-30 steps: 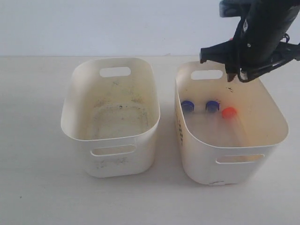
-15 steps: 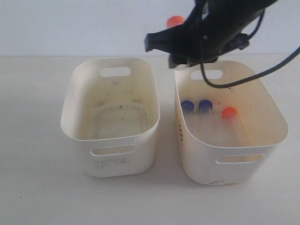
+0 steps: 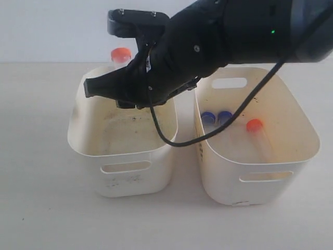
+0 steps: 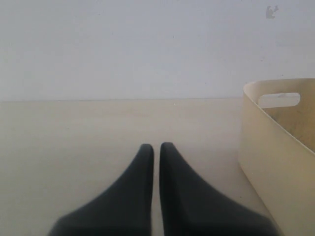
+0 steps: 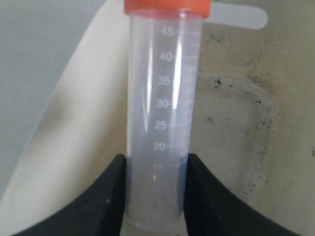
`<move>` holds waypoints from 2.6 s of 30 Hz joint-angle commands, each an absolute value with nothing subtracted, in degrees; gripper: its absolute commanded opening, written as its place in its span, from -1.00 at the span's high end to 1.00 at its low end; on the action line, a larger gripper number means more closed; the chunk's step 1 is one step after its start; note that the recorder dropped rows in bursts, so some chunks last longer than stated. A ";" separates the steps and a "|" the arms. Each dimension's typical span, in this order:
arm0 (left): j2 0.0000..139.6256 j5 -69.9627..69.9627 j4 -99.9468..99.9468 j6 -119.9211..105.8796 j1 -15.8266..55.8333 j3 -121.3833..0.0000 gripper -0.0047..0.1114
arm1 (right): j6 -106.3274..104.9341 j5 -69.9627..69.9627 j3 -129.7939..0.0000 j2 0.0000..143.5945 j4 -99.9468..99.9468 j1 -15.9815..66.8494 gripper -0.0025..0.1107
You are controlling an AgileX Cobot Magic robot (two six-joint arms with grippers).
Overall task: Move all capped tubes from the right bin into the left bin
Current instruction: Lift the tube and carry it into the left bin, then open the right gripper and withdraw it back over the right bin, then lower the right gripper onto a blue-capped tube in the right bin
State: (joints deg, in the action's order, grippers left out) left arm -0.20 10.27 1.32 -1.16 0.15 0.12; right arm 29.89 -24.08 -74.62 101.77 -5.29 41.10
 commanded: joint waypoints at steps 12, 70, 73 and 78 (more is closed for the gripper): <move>0.00 9.85 1.51 -0.92 0.56 0.00 0.85 | 29.03 -24.88 -74.47 102.09 -8.94 41.20 0.11; 0.00 9.85 1.51 -0.92 0.56 0.00 0.85 | 31.04 -46.34 -73.65 104.62 -12.79 21.65 0.96; 0.00 9.85 1.51 -0.92 0.56 0.00 0.85 | 29.93 -46.06 -73.65 104.62 -12.18 21.05 0.96; 0.00 9.85 1.51 -0.92 0.56 0.00 0.85 | 26.76 -46.94 -73.65 104.62 -9.18 18.36 0.96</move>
